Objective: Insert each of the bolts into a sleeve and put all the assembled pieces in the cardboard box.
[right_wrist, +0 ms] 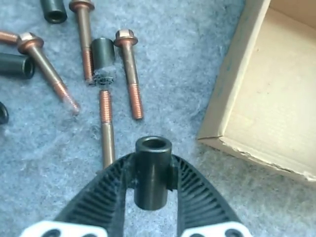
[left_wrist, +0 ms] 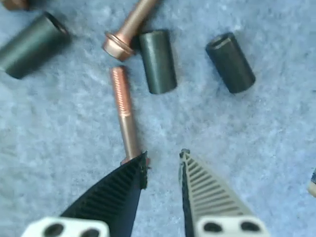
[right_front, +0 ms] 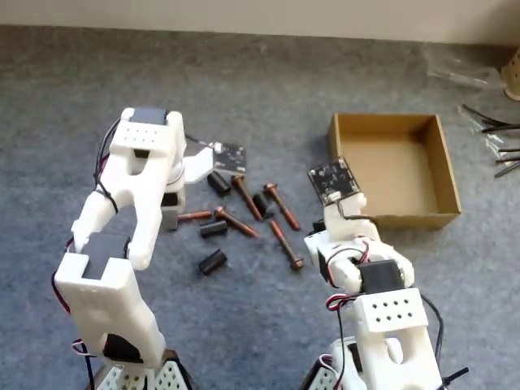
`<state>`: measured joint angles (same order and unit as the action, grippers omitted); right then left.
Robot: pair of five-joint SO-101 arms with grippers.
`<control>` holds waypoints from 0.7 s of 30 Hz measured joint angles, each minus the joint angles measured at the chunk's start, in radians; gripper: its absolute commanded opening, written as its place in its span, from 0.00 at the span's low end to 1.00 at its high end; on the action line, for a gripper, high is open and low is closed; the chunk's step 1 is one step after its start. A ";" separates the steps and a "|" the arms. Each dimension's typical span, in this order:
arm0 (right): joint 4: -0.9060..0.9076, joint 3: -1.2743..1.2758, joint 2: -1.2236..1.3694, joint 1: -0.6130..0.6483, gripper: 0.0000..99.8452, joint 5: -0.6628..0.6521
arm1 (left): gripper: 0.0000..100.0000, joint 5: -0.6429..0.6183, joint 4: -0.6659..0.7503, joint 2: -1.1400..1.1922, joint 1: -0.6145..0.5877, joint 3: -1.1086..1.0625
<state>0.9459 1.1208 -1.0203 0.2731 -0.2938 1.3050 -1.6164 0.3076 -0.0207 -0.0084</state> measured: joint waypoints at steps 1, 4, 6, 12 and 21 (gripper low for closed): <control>0.000 0.000 0.000 0.000 0.00 0.000 | 0.11 0.000 0.000 0.000 0.000 -0.006; 0.000 0.000 0.000 0.000 0.00 0.000 | 0.11 0.000 0.000 0.000 0.002 -0.008; 0.000 0.000 0.000 0.000 0.00 0.000 | 0.11 0.000 0.000 0.009 0.002 -0.008; 0.000 0.000 0.000 0.000 0.00 0.000 | 0.11 0.000 0.041 0.160 -0.017 -0.006; 0.000 0.000 0.000 0.000 0.00 0.000 | 0.11 0.000 0.044 0.249 -0.025 0.091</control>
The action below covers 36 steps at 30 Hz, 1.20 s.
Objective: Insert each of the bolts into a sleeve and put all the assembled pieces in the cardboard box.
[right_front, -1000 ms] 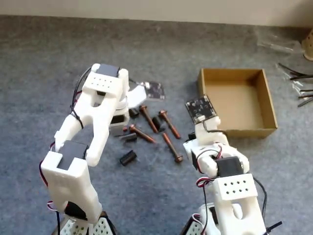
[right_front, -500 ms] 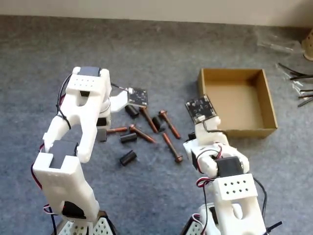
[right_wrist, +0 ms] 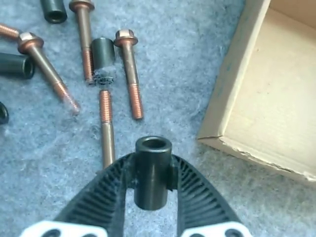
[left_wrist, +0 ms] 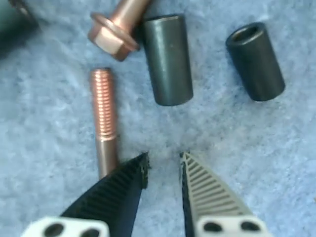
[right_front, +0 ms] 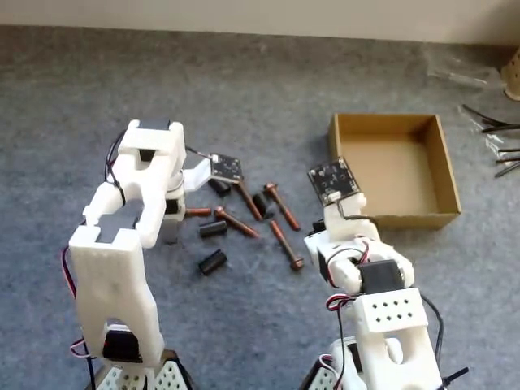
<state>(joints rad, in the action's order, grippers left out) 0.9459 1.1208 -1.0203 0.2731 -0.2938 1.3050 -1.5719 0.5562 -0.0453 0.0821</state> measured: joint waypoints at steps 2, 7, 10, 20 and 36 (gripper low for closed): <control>0.000 0.000 0.000 0.000 0.00 0.000 | 0.11 0.000 0.005 0.000 0.000 0.014; 0.000 0.000 0.000 0.000 0.00 0.000 | 0.11 0.000 0.002 0.000 -0.011 0.032; 0.000 0.000 0.000 0.000 0.00 0.000 | 0.11 0.000 -0.069 0.000 -0.012 0.066; 0.000 0.000 0.000 0.000 0.00 0.000 | 0.11 -0.012 -0.170 0.000 -0.012 0.216; 0.000 0.000 0.000 0.000 0.00 0.000 | 0.11 -0.012 -0.021 0.141 -0.034 0.247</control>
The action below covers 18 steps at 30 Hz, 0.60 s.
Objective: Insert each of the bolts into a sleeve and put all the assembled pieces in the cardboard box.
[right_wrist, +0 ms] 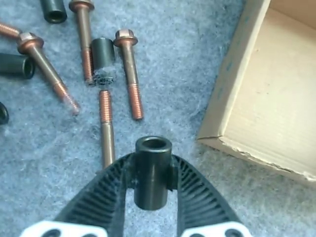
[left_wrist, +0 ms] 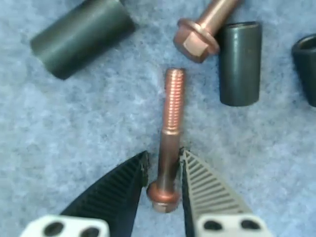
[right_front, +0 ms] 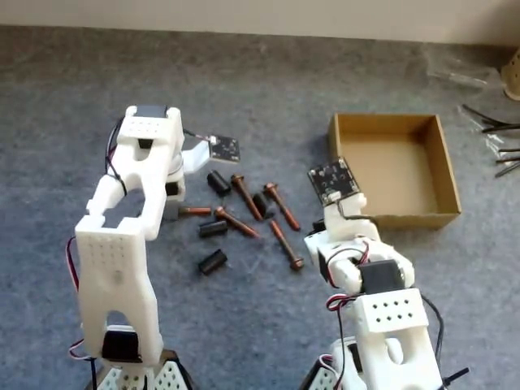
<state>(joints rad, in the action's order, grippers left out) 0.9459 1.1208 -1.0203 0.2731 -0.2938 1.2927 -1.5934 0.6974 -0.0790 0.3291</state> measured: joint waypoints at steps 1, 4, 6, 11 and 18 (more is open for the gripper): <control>0.000 0.000 0.000 0.000 0.00 0.000 | 0.11 0.000 0.000 0.000 -0.008 0.000; 0.000 0.000 0.000 0.000 0.00 0.000 | 0.11 0.000 0.000 0.005 -0.031 0.000; 0.000 0.000 0.000 0.000 0.00 0.000 | 0.11 0.000 0.000 0.005 -0.040 0.000; 0.000 0.000 0.000 0.000 0.00 0.000 | 0.02 -0.031 0.003 0.005 -0.051 0.000; 0.000 0.000 0.000 0.000 0.00 0.000 | 0.01 -0.137 0.003 0.005 -0.052 0.000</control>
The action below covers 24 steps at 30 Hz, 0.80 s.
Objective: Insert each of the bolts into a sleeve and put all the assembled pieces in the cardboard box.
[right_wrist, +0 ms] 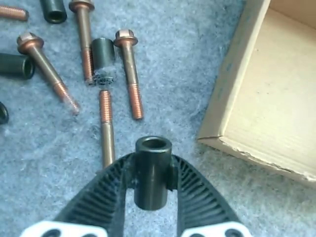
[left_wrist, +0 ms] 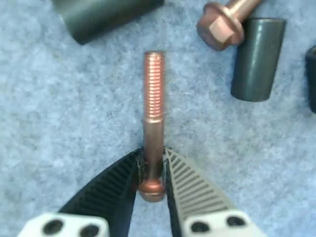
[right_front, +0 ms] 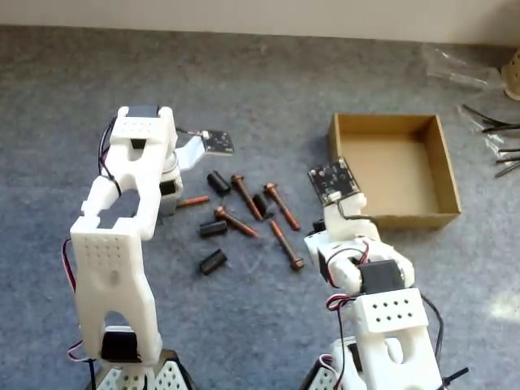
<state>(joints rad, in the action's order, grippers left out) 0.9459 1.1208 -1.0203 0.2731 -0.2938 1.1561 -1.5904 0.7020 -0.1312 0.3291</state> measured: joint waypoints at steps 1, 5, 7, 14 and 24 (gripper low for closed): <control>0.000 0.000 0.000 0.000 0.00 0.000 | 0.01 -0.006 0.000 0.000 0.000 0.000; 0.000 0.000 0.000 0.000 0.00 0.000 | 0.01 -0.018 0.005 0.000 -0.002 0.000; 0.000 0.000 0.000 0.000 0.00 0.000 | 0.01 -0.018 0.005 0.000 -0.002 0.000; 0.000 0.000 0.000 0.000 0.00 0.000 | 0.01 -0.018 0.005 0.000 -0.002 -0.002; 0.000 0.000 0.000 0.000 0.00 0.000 | 0.01 -0.021 -0.017 0.000 -0.002 0.000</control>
<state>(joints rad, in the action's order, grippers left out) 0.9459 1.1208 -1.0203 0.2731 -0.2938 1.1347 -1.6072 0.7020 -0.1327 0.3291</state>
